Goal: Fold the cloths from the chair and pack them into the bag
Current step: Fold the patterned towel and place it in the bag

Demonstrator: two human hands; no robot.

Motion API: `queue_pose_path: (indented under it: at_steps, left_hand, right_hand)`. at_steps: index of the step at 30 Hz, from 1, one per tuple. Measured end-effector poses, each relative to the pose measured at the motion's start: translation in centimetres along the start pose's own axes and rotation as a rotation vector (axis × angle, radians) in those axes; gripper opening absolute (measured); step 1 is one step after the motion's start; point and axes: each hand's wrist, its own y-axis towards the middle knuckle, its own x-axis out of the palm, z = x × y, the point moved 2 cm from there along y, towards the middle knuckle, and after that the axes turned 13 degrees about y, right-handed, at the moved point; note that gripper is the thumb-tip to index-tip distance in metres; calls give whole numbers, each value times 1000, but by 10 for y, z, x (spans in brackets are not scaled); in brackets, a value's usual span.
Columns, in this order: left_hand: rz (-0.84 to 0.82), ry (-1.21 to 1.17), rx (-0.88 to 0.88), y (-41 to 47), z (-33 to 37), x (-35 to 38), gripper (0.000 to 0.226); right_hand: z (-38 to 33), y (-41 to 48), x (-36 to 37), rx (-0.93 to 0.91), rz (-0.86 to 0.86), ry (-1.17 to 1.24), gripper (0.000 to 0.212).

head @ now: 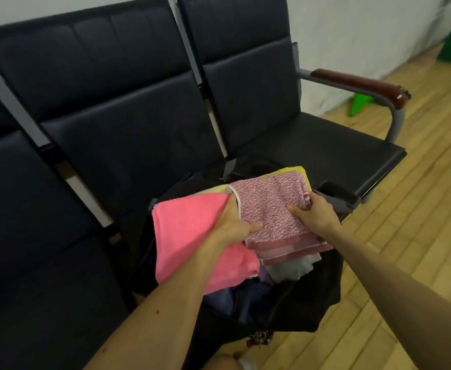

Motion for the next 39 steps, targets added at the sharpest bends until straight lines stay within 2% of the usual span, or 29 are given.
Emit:
queue_pose_path:
  at_steps: [5, 6, 8, 9, 11, 14, 17, 22, 26, 28, 31, 35, 39]
  left_hand:
    - [45, -4, 20, 1, 0, -1, 111]
    - [52, 1, 8, 0, -2, 0, 111]
    - [59, 12, -23, -7, 3, -6, 104]
    - [57, 11, -41, -11, 7, -11, 95]
    - [96, 16, -36, -25, 20, -28, 65]
    - [237, 62, 22, -16, 36, -70, 25]
    - [234, -117, -96, 16, 42, -96, 5]
    - [-53, -723, -592, 78, 55, -80, 16]
    - [-120, -825, -841, 135, 56, -56, 37]
    - [-134, -844, -912, 155, 52, -45, 43]
    - [-138, -842, -924, 181, 48, -20, 52]
    - [-124, -807, -821, 191, 57, -3, 63]
    - [-87, -756, -683, 197, 87, -8, 42]
  right_hand:
    - [8, 8, 2, -32, 57, -54, 58]
    - [12, 9, 4, -40, 88, -69, 61]
    - [11, 11, 3, -101, 216, -112, 81]
    - [9, 13, 3, -139, 272, -147, 90]
    - [5, 9, 3, -177, 283, -193, 95]
    - [0, 16, 15, -77, 167, -158, 91]
    - [-5, 16, 23, 25, 122, -147, 94]
    - [-22, 20, 17, 133, 60, -101, 99]
    - [-27, 37, 17, 165, 7, -94, 111]
    - [-25, 40, 23, 164, -18, -140, 112]
    - [-23, 48, 28, 181, -60, -216, 109]
    - [-25, 55, 39, 136, -126, -335, 101]
    - [-35, 69, 56, 31, -86, -513, 104]
